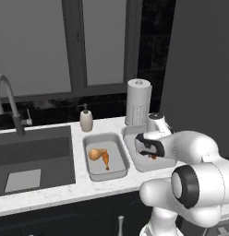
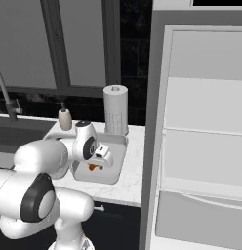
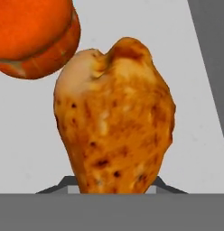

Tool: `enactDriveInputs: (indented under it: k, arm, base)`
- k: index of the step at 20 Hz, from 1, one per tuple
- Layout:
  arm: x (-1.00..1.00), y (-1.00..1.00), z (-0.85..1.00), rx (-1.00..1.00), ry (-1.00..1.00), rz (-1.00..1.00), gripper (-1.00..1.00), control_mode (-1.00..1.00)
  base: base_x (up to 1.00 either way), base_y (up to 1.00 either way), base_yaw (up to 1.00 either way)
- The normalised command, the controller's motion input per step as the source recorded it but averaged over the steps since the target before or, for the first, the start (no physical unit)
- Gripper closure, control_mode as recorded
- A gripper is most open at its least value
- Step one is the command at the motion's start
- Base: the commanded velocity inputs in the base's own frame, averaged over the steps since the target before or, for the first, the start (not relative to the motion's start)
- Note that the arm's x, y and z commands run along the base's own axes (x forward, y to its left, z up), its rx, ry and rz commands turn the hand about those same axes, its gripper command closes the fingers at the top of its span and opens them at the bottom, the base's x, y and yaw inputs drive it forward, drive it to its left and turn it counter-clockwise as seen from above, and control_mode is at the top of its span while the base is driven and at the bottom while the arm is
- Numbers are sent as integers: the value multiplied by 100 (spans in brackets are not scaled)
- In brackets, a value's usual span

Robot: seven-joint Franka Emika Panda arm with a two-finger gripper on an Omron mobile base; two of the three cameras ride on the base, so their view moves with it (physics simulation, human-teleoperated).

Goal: Place one squash and one chicken drumstick in each tupperware on the nearby counter, to pack two identical lunches.

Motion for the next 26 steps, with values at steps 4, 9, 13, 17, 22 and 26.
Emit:
enactDriveInputs:
  k: [4,9,13,17,22,26]
  arm:
    - [24,0,-30,0,0,0,100,-100]
    - [8,0,-9,0,-1,0,-100,-100]
    - [-2,1,9,0,-11,0,-100,-100]
    - [-14,11,32,0,-19,0,-100,-100]
    - [-45,14,75,0,-26,0,-100,-100]
    - [-57,3,95,0,-28,0,-100,-100]
  base:
    - [0,0,0]
    - [0,0,0]
    - [0,0,0]
    - [0,0,0]
    - [0,0,0]
    - [0,0,0]
